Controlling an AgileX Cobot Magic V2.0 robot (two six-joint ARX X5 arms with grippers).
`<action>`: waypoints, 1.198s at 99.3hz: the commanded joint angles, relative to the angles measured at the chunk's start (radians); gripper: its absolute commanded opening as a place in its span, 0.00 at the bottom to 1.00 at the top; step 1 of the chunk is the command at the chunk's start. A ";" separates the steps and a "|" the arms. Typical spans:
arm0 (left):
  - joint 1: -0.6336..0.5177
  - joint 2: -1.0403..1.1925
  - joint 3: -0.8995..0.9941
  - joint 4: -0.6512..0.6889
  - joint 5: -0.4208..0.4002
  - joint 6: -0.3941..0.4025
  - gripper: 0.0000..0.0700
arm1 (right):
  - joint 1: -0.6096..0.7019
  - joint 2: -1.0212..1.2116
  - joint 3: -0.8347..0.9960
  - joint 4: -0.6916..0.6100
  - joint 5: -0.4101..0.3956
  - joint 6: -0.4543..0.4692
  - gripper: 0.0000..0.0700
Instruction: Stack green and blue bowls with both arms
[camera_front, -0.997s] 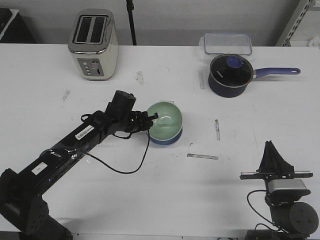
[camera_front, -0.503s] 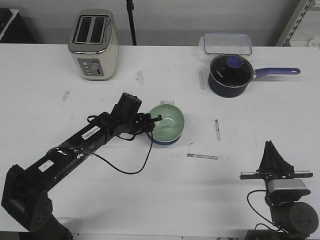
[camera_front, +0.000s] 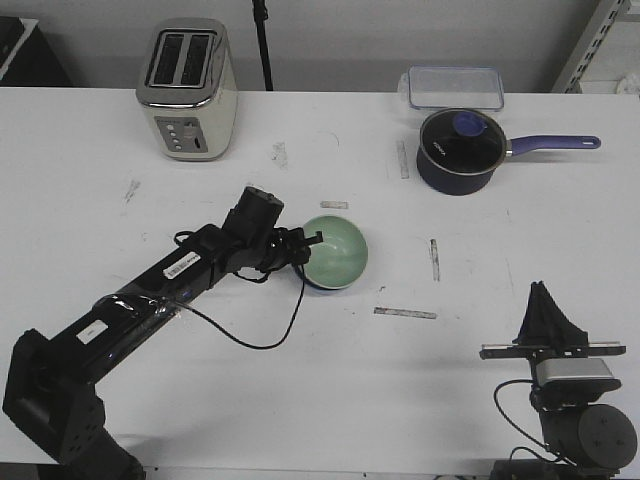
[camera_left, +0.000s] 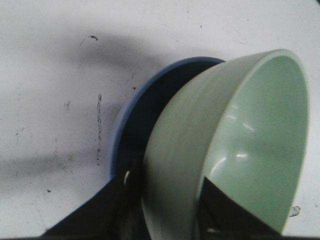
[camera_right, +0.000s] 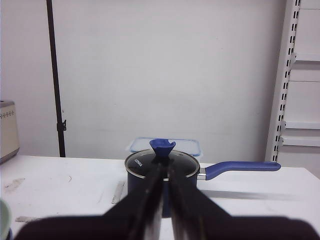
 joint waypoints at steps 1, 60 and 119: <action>-0.005 0.016 0.018 0.010 0.002 0.011 0.24 | 0.001 -0.001 -0.002 0.016 0.000 0.013 0.01; -0.004 -0.019 0.019 0.030 0.030 0.011 0.41 | 0.001 -0.001 -0.002 0.016 0.000 0.013 0.01; 0.067 -0.181 -0.007 0.034 0.007 0.122 0.09 | 0.001 -0.001 -0.002 0.016 0.000 0.013 0.01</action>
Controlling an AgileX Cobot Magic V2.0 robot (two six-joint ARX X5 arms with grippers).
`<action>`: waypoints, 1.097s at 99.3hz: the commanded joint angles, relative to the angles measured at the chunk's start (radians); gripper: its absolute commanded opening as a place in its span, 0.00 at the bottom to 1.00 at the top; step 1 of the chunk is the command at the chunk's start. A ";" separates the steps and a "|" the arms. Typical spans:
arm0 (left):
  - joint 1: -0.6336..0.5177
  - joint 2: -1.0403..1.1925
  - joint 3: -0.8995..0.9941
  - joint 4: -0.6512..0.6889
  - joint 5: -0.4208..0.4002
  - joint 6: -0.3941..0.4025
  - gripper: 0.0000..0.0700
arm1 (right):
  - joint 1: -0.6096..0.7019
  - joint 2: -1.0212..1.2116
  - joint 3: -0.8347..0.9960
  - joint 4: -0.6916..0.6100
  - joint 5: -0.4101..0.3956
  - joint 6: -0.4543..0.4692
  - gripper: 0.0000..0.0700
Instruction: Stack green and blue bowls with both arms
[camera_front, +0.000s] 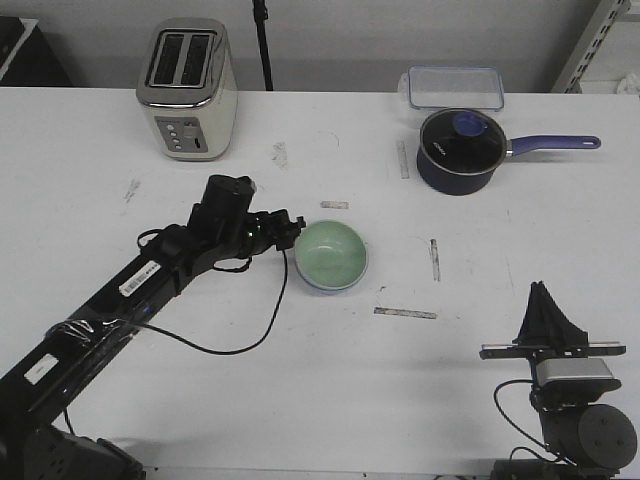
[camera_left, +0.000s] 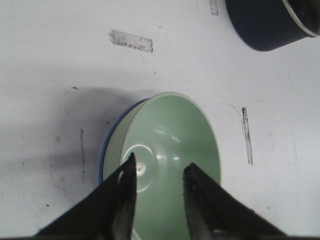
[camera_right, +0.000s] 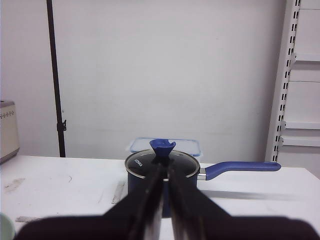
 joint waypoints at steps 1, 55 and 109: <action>0.013 -0.022 -0.010 0.014 -0.019 0.060 0.08 | 0.001 -0.001 -0.002 0.016 0.000 0.013 0.01; 0.263 -0.436 -0.532 0.344 -0.041 0.422 0.00 | 0.001 -0.001 -0.002 0.016 0.000 0.013 0.01; 0.447 -0.952 -0.842 0.443 -0.179 0.720 0.00 | 0.001 -0.001 -0.002 0.016 0.000 0.013 0.01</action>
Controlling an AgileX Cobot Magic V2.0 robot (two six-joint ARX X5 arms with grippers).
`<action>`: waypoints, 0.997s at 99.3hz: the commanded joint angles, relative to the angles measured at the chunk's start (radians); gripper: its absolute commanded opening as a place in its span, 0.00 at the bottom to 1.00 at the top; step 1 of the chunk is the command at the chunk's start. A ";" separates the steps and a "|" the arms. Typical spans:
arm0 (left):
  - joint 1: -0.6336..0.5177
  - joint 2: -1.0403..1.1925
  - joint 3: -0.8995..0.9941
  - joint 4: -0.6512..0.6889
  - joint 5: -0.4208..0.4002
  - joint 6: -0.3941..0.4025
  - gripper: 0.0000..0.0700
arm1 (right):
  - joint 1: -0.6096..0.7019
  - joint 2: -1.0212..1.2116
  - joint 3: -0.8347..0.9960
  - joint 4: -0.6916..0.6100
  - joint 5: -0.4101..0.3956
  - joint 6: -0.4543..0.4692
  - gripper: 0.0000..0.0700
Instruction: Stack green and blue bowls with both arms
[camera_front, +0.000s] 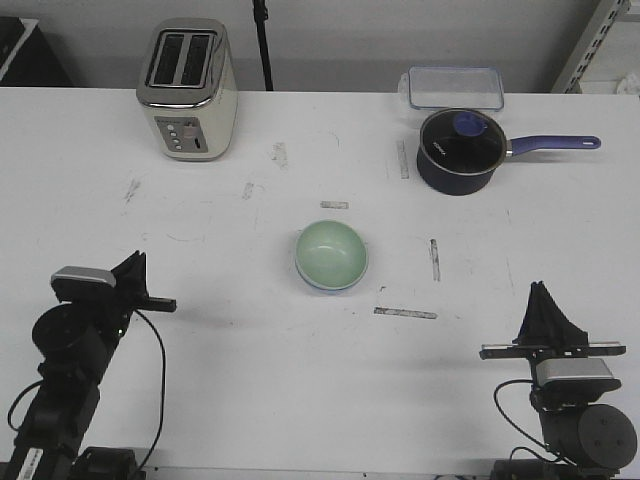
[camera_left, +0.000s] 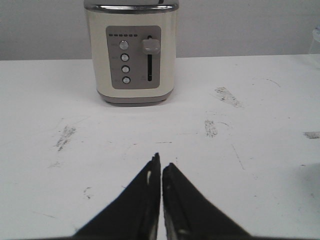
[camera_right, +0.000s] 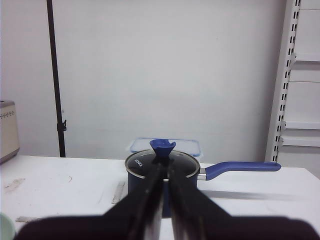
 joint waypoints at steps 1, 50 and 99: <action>0.010 -0.058 -0.030 0.011 0.000 0.062 0.00 | 0.001 -0.001 -0.002 0.016 0.000 0.013 0.01; 0.019 -0.492 -0.161 -0.122 0.001 0.060 0.00 | 0.001 -0.001 -0.002 0.016 0.000 0.013 0.01; 0.019 -0.523 -0.161 -0.134 0.001 0.060 0.00 | 0.001 -0.001 -0.002 0.016 0.000 0.013 0.01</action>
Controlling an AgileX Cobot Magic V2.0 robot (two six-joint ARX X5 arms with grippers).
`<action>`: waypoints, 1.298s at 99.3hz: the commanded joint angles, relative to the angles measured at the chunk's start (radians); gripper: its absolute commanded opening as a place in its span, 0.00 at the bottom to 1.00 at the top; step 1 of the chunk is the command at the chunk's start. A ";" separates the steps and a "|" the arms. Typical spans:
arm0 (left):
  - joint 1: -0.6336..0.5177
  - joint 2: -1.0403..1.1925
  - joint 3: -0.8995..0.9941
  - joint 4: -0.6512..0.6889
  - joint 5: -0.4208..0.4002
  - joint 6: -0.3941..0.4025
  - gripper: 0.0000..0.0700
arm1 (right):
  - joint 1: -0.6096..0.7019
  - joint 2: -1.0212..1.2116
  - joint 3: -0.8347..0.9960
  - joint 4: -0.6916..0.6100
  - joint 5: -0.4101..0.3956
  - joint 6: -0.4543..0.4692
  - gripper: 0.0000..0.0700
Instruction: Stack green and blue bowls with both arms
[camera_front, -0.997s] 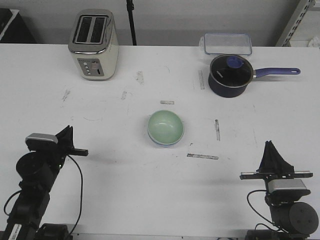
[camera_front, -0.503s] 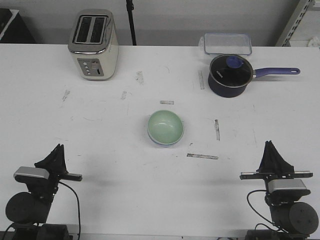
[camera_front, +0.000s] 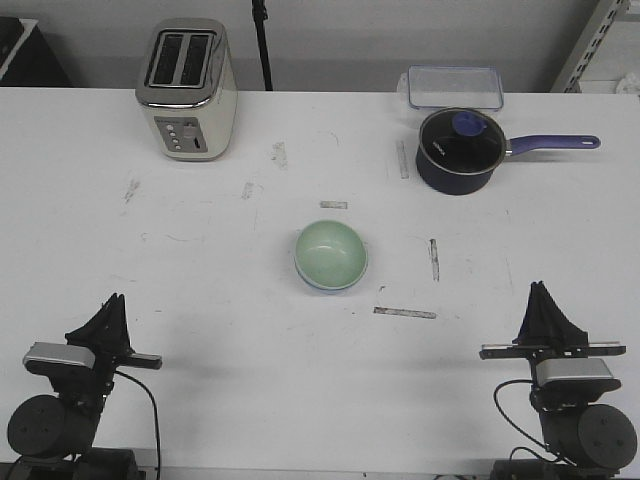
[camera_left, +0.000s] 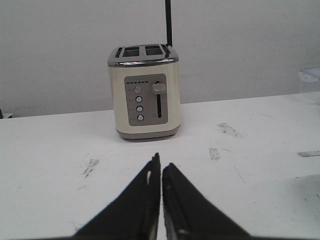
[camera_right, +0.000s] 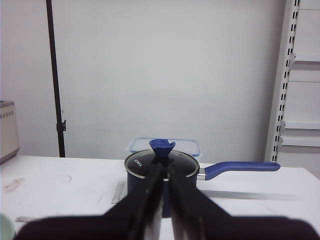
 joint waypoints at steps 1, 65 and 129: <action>0.001 -0.001 0.003 0.010 0.001 0.005 0.00 | 0.001 -0.001 -0.002 0.016 0.000 0.013 0.01; 0.001 -0.097 -0.241 0.199 -0.010 0.005 0.00 | 0.001 -0.001 -0.002 0.016 0.000 0.013 0.01; 0.001 -0.126 -0.388 0.288 -0.035 -0.002 0.00 | 0.001 -0.001 -0.002 0.016 0.000 0.013 0.01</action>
